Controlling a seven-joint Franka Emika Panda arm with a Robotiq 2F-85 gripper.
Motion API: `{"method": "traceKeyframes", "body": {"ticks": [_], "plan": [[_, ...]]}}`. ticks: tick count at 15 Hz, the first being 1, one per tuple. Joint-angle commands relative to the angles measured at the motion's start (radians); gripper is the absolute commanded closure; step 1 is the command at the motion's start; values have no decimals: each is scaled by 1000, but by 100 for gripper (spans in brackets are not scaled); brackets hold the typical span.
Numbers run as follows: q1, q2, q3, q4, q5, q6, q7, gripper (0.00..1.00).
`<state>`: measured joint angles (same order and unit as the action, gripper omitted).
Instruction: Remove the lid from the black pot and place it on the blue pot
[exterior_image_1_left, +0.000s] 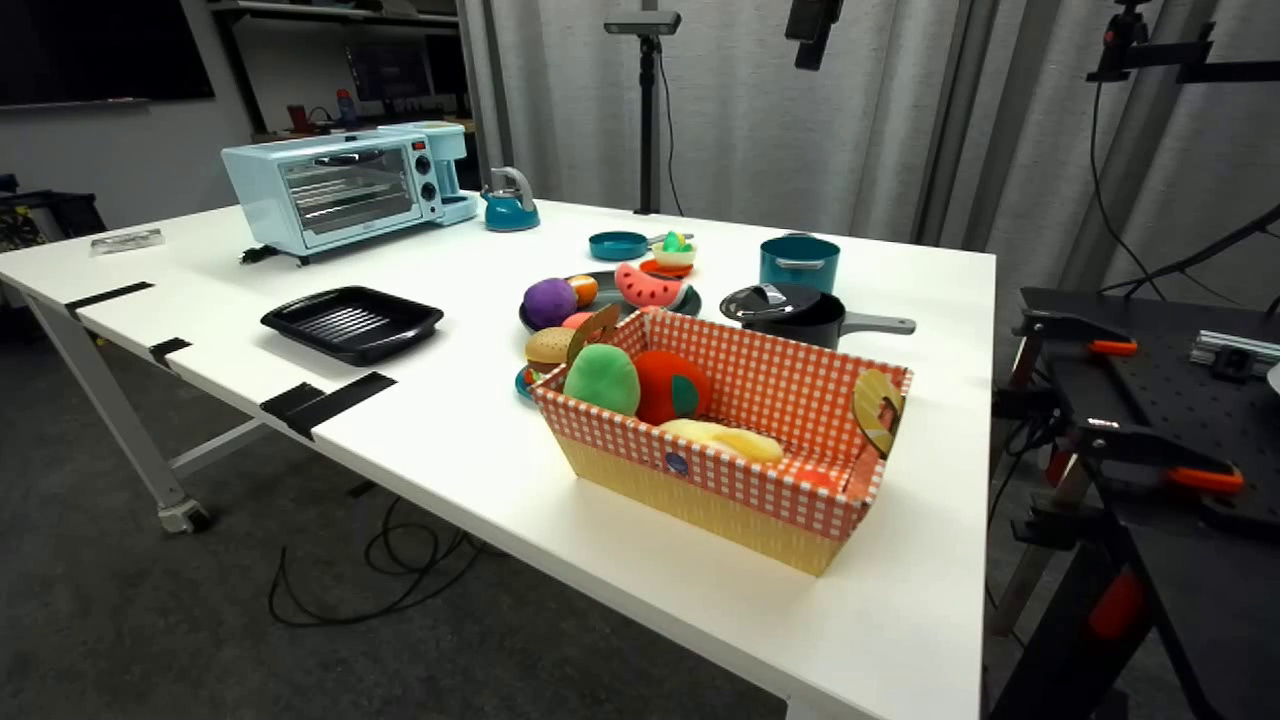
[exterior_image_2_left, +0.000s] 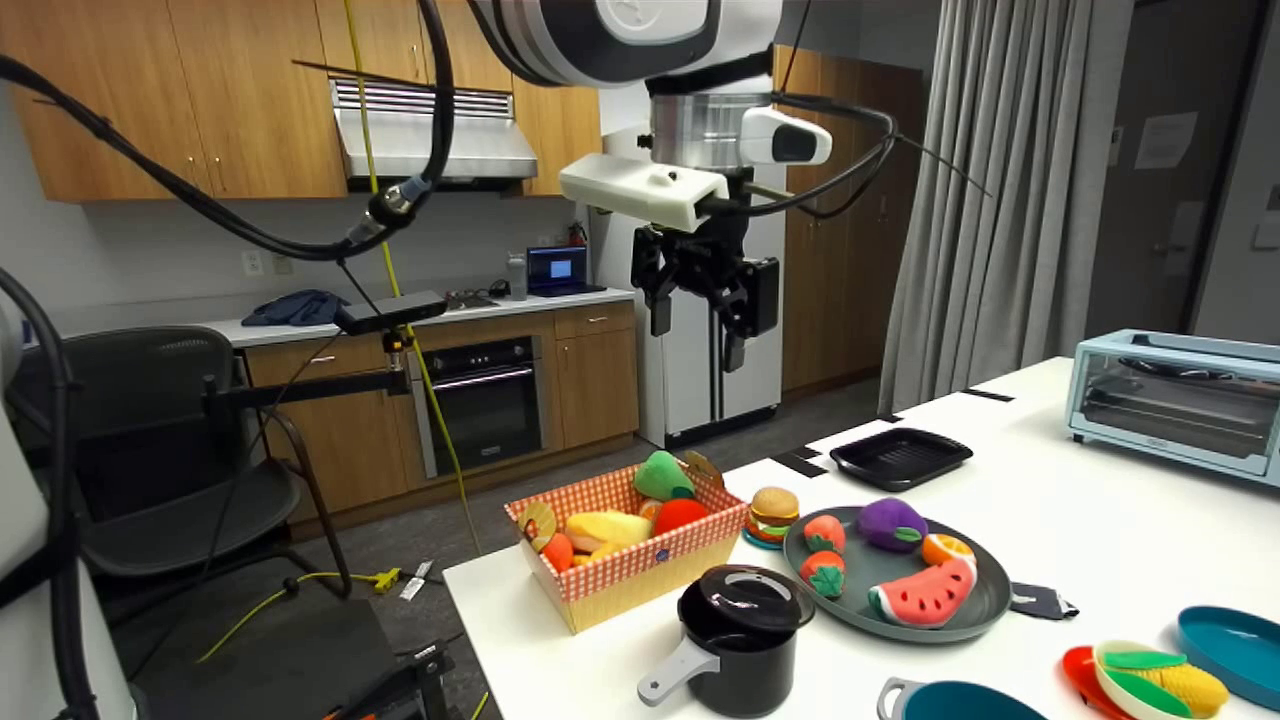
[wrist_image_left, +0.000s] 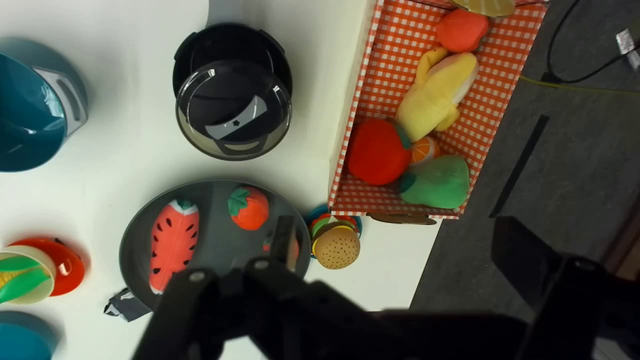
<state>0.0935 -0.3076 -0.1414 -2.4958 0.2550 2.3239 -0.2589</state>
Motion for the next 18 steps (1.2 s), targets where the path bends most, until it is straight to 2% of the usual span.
{"method": "traceKeyframes", "body": {"ticks": [1, 7, 12, 18], "plan": [[-19, 0, 19, 2, 7, -4, -4, 0], [-19, 0, 19, 2, 7, -4, -4, 0], [-35, 48, 40, 14, -8, 5, 58, 0], [-58, 155, 103, 33, -45, 59, 278, 0]]}}
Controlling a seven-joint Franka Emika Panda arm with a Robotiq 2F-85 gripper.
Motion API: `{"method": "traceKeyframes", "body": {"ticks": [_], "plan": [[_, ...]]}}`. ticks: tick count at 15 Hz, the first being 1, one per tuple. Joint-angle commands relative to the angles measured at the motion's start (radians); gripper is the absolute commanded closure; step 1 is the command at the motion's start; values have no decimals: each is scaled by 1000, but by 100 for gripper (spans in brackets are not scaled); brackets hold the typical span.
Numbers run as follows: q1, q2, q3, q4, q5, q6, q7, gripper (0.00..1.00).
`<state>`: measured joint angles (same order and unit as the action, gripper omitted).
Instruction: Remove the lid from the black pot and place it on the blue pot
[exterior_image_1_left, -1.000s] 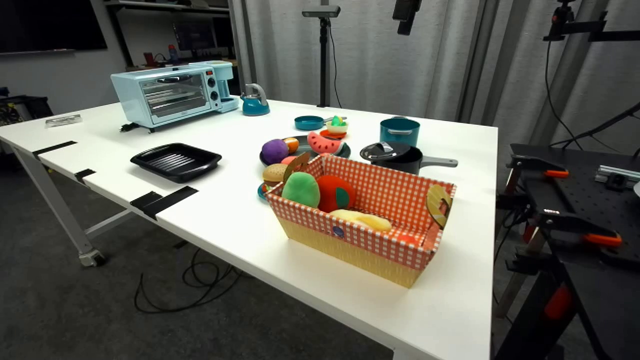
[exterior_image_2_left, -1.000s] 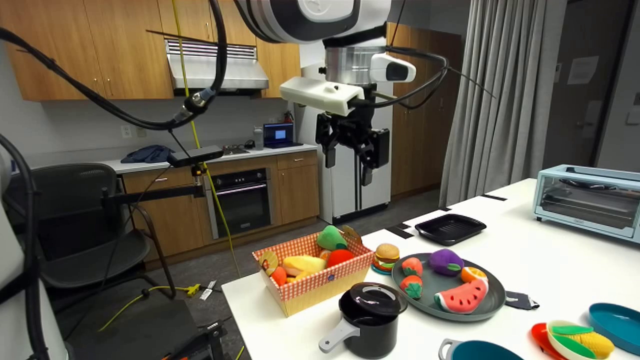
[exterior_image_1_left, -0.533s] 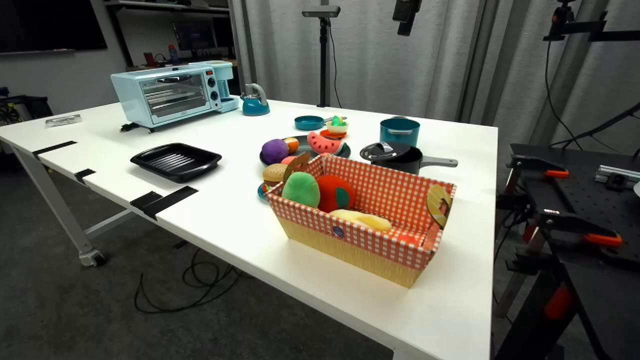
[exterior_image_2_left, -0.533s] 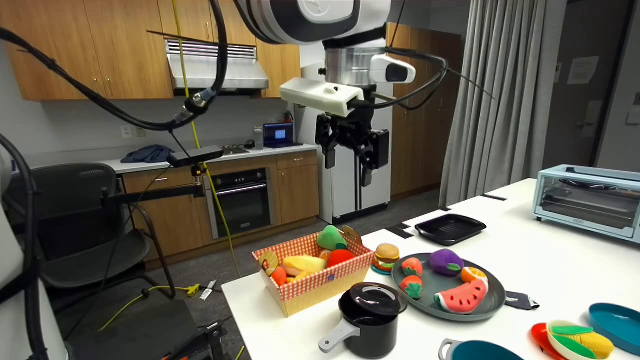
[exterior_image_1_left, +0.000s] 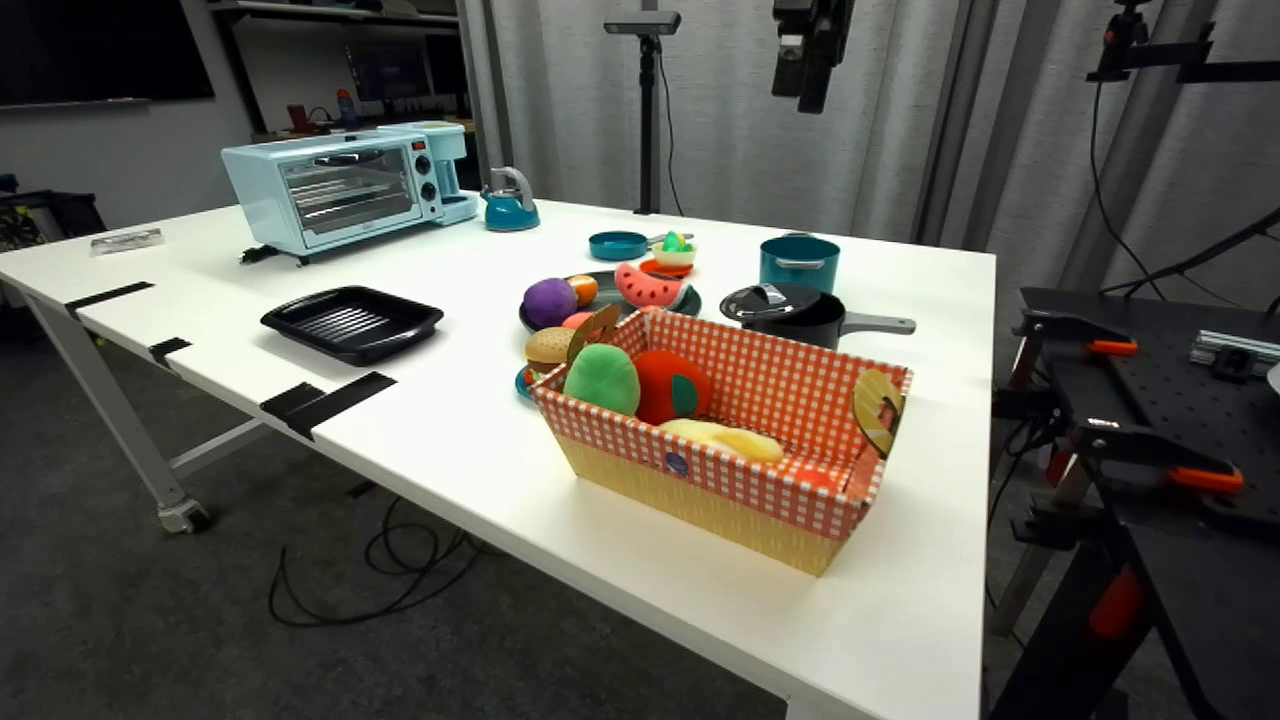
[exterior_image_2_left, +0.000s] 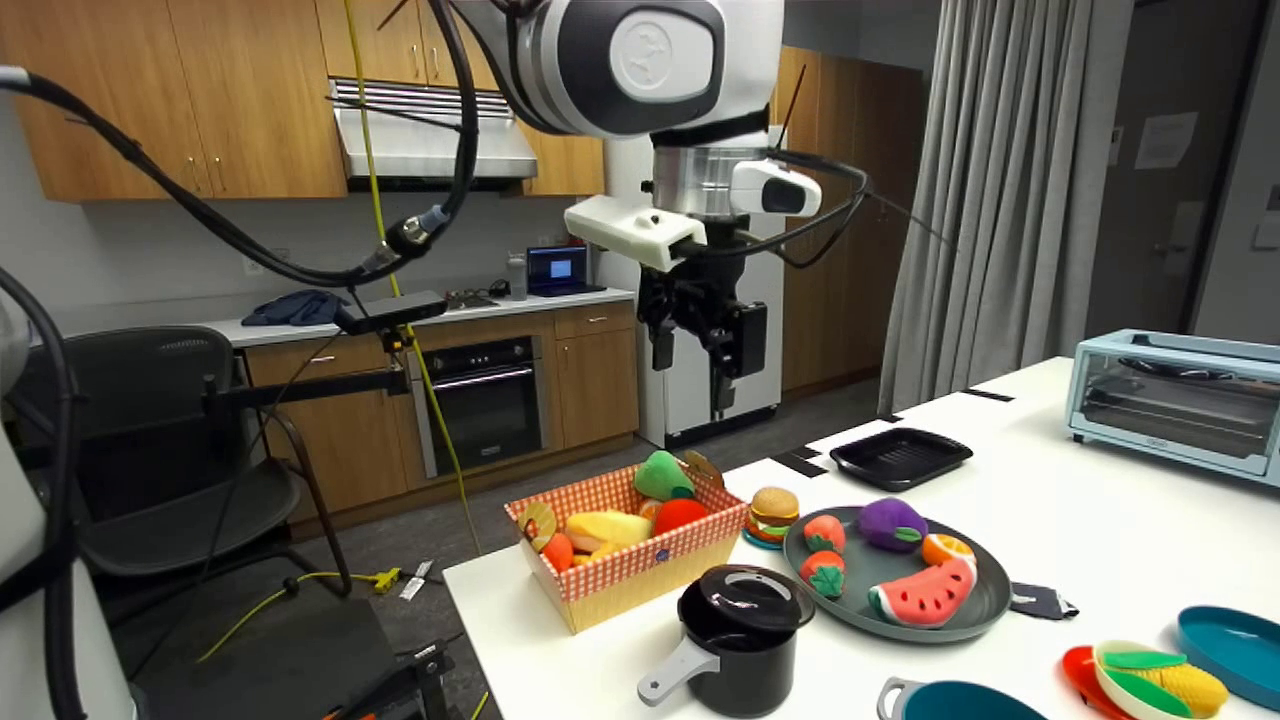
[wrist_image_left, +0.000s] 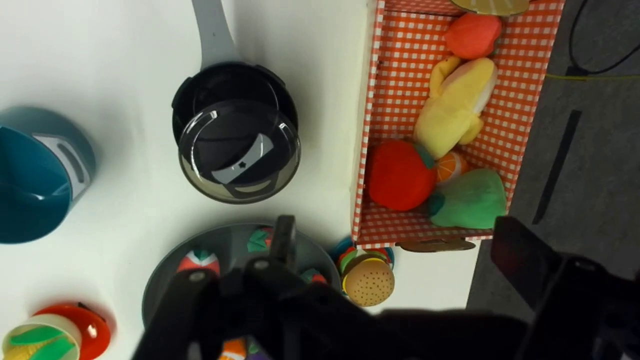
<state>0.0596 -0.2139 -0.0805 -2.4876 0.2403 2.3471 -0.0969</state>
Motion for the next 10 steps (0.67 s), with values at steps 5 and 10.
{"method": "traceKeyframes", "body": {"ticks": [5, 10], "plan": [[-42, 166, 90, 39, -148, 140, 424, 0], [-41, 242, 85, 74, -339, 180, 774, 0]]}}
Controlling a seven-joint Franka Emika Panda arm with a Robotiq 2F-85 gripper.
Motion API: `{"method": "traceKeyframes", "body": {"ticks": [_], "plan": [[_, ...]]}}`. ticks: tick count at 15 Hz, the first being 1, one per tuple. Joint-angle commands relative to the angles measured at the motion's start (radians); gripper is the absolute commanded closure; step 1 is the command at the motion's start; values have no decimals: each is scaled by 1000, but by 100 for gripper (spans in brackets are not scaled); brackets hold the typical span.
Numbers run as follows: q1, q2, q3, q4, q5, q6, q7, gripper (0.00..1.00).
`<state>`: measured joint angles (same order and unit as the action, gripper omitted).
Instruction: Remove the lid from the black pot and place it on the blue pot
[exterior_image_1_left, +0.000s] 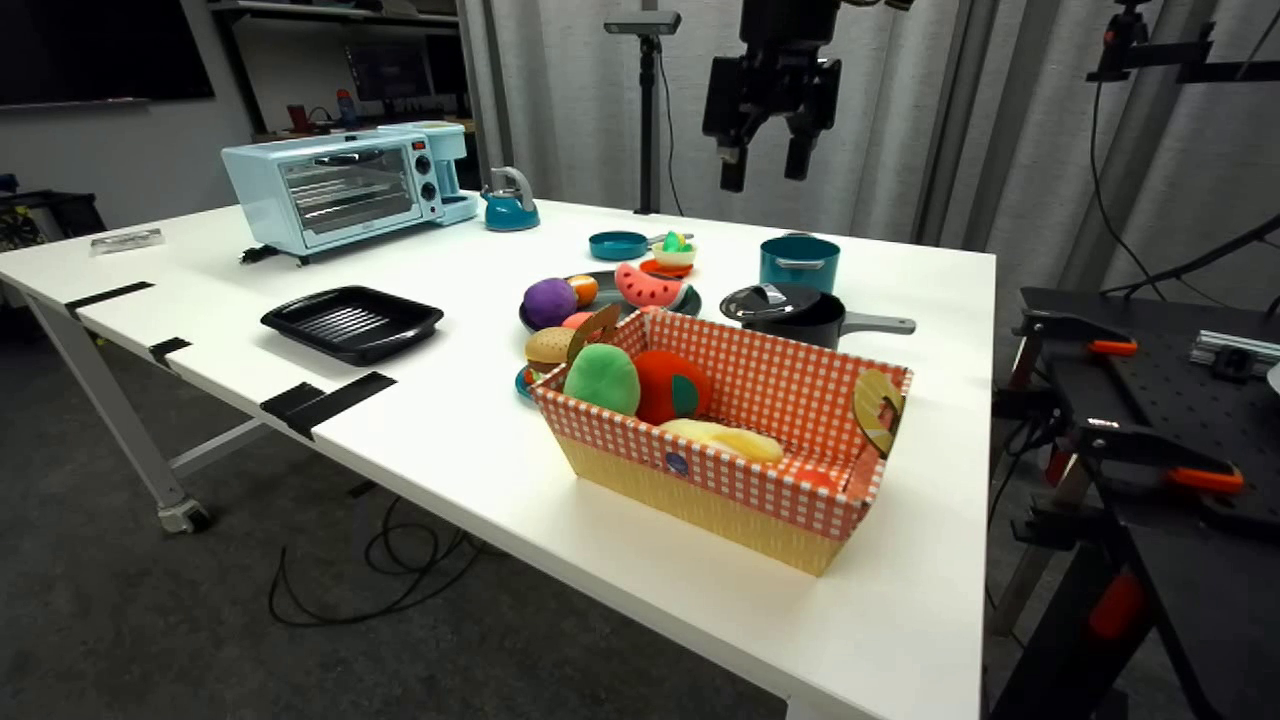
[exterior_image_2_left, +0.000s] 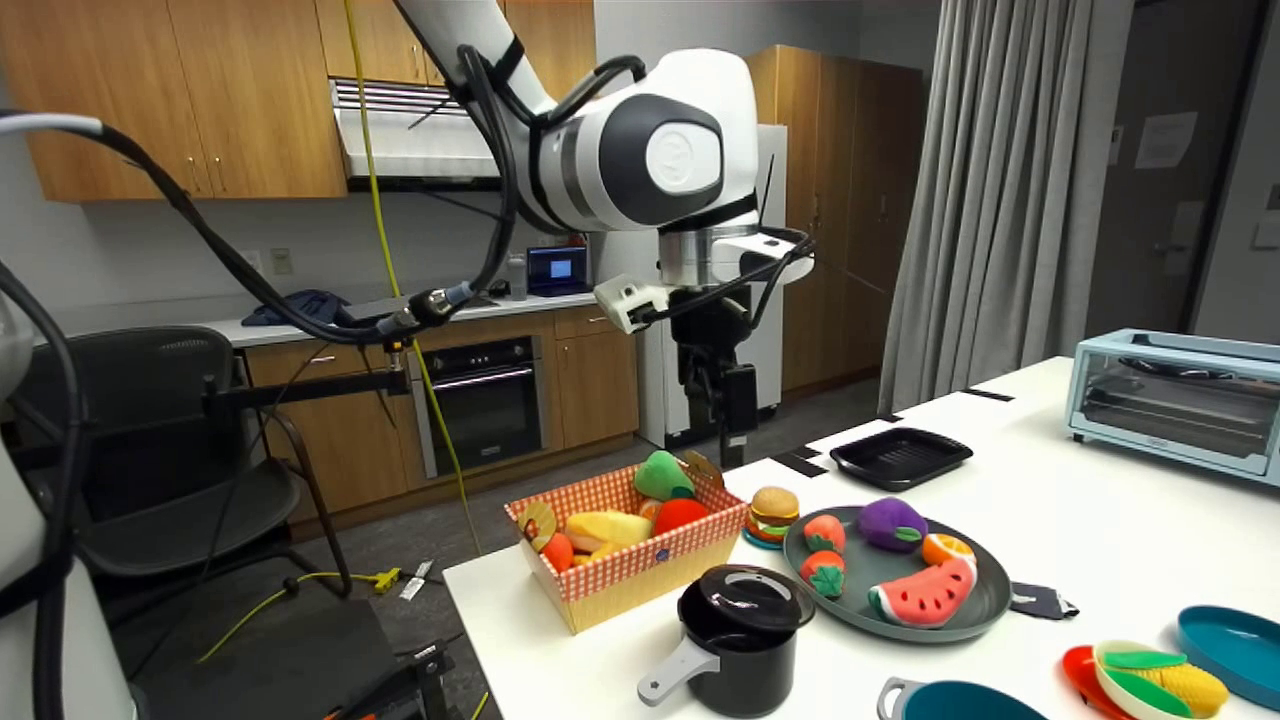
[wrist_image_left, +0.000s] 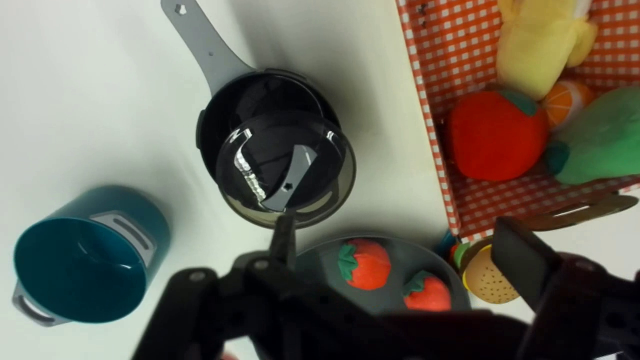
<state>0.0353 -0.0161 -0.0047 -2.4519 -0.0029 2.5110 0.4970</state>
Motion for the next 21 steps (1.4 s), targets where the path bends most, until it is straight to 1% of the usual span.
{"method": "traceKeyframes", "body": {"ticks": [1, 6, 10, 15, 18, 21], "plan": [[-14, 58, 4, 47, -133, 16, 253, 0], [5, 108, -23, 76, -307, 7, 583, 0], [14, 142, -40, 76, -375, 1, 774, 0], [21, 187, -57, 76, -370, 7, 893, 0], [21, 208, -68, 78, -362, 8, 925, 0], [20, 238, -75, 85, -346, 11, 930, 0]]}}
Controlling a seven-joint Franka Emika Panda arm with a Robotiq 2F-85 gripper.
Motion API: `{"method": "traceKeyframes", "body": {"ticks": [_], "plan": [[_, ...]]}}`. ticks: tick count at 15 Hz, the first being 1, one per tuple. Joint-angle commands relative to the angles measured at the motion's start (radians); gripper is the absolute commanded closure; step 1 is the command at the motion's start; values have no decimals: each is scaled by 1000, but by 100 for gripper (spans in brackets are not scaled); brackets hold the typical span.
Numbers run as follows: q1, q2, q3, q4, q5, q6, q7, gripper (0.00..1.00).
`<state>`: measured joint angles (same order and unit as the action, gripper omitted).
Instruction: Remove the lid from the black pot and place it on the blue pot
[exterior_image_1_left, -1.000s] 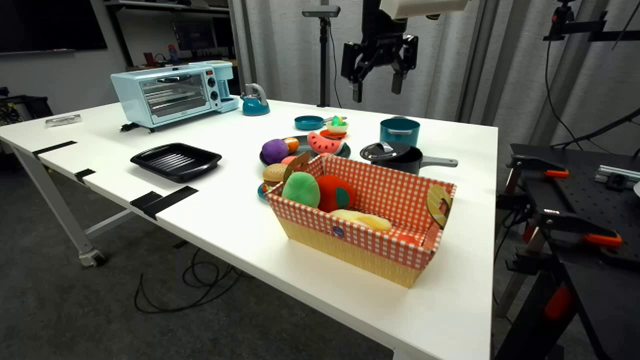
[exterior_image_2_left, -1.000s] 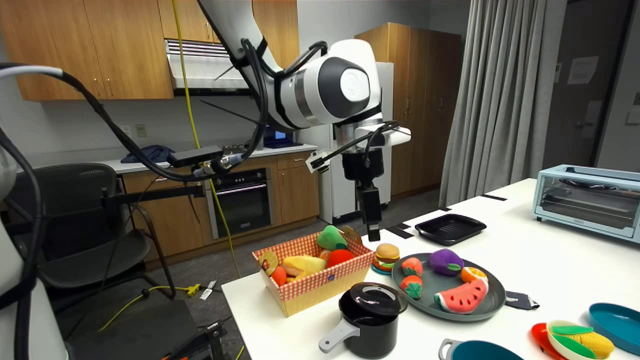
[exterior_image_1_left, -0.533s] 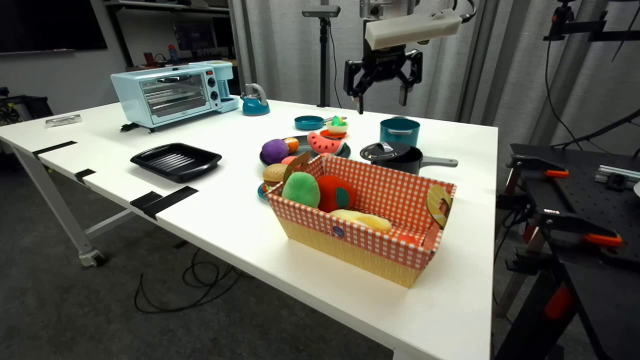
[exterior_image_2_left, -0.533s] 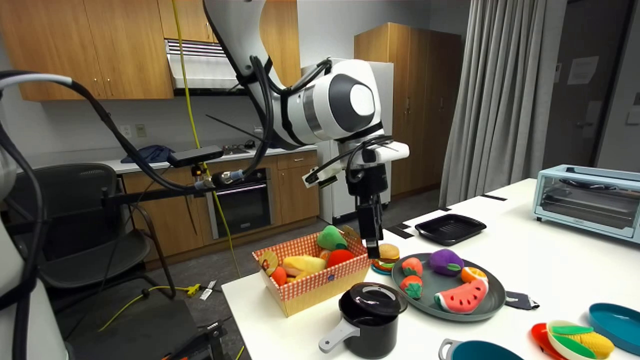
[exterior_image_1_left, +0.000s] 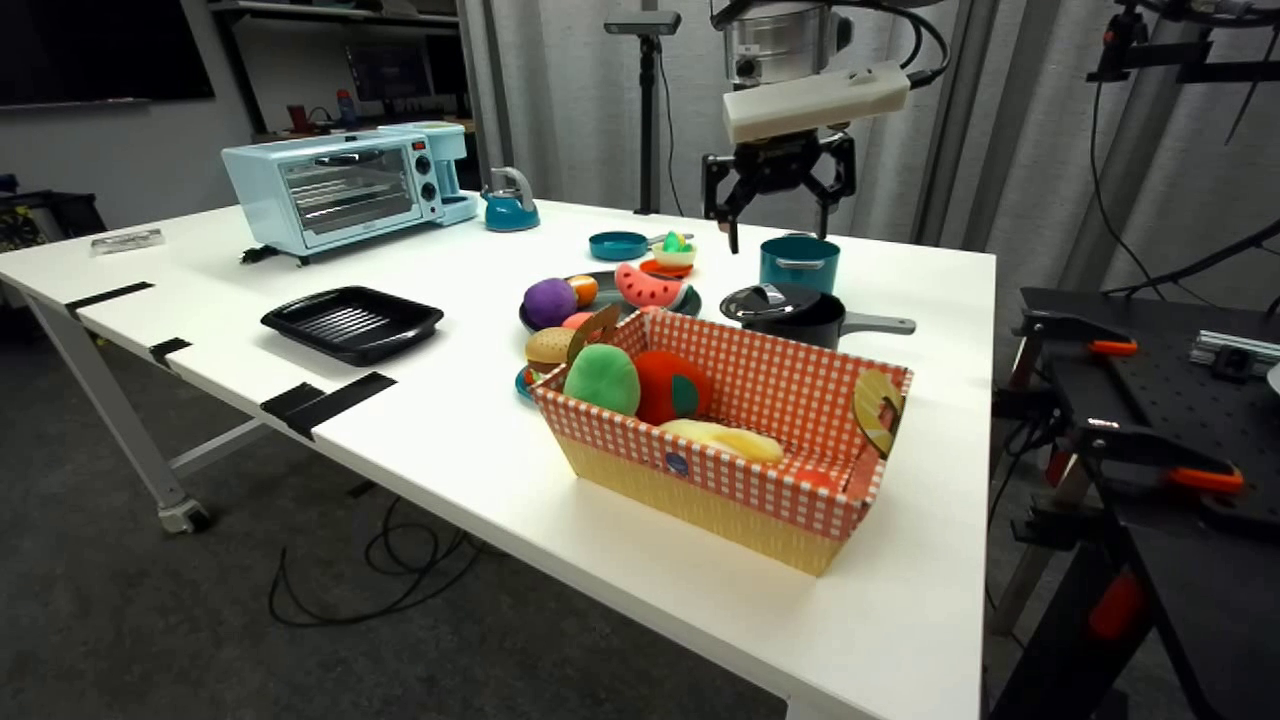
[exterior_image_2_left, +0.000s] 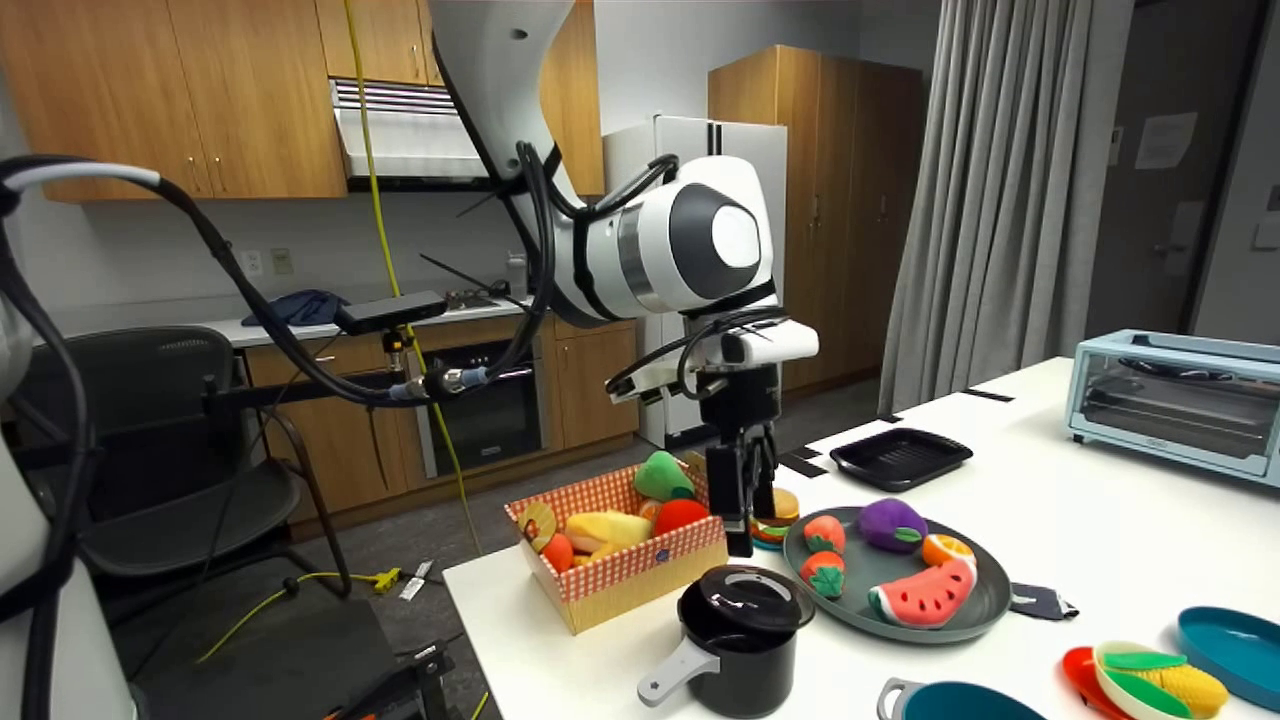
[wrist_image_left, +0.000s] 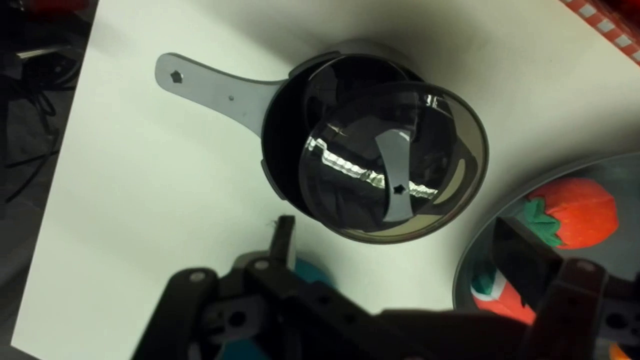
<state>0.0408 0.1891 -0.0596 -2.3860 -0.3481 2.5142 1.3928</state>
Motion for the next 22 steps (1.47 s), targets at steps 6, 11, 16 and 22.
{"method": "traceKeyframes", "body": {"ticks": [6, 11, 16, 22], "plan": [[18, 111, -22, 59, 36, 6, -6, 0], [30, 168, -24, 96, 65, -1, -33, 2], [40, 190, -32, 117, 83, -2, -39, 44], [41, 183, -35, 126, 82, 2, -52, 89]]}}
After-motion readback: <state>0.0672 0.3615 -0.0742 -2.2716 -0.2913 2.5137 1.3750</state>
